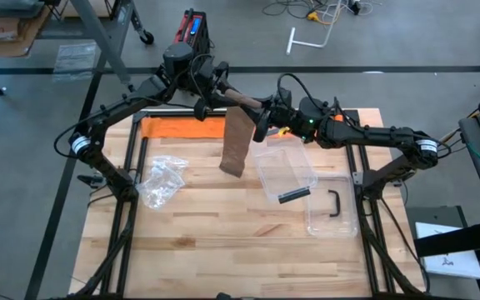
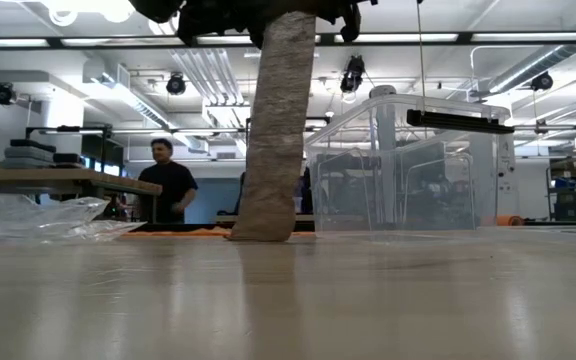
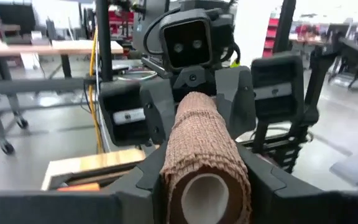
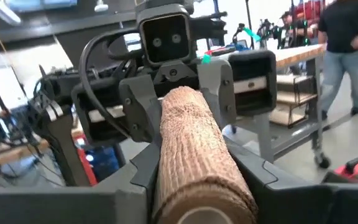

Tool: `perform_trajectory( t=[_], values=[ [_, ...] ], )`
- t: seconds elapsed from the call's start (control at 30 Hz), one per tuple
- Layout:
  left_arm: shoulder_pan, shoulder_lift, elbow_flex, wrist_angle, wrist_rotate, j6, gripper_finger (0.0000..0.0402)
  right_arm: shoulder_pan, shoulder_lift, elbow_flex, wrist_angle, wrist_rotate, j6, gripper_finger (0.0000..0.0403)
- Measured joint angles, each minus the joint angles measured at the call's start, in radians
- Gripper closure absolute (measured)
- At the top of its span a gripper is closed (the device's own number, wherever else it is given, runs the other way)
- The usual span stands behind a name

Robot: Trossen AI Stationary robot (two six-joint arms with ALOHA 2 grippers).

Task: Roll bandage
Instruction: Roll the brown bandage

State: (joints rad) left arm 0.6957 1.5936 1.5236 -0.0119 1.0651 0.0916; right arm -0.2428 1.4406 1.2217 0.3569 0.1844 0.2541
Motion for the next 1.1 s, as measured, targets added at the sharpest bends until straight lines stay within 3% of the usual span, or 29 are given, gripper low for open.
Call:
perform_trajectory(
  t=[0.13, 0.27, 0.37, 0.57, 0.8, 1.1],
  values=[
    [0.006, 0.001, 0.016, 0.016, -0.008, 0.081, 0.0284, 0.0, -0.001, 0.0, 0.006, 0.0, 0.175, 0.0235],
    [0.01, -0.002, 0.021, 0.02, -0.008, 0.271, 0.0285, 0.0, -0.002, 0.0, 0.027, -0.002, 0.333, 0.0193],
    [0.011, -0.002, 0.021, 0.019, -0.008, 0.376, 0.0285, 0.0, -0.004, 0.0, 0.045, -0.006, 0.379, 0.0164],
    [0.011, -0.003, 0.021, 0.015, -0.004, 0.441, 0.0285, 0.0, -0.005, 0.0, 0.054, -0.049, 0.394, 0.0125],
    [0.012, -0.003, 0.02, 0.014, -0.005, 0.517, 0.0285, 0.0, -0.005, 0.0, 0.053, -0.061, 0.438, 0.0114],
    [0.013, 0.0, 0.02, 0.004, -0.002, 0.728, 0.0285, -0.001, -0.005, 0.0, 0.051, -0.057, 0.455, 0.0143]
  ],
)
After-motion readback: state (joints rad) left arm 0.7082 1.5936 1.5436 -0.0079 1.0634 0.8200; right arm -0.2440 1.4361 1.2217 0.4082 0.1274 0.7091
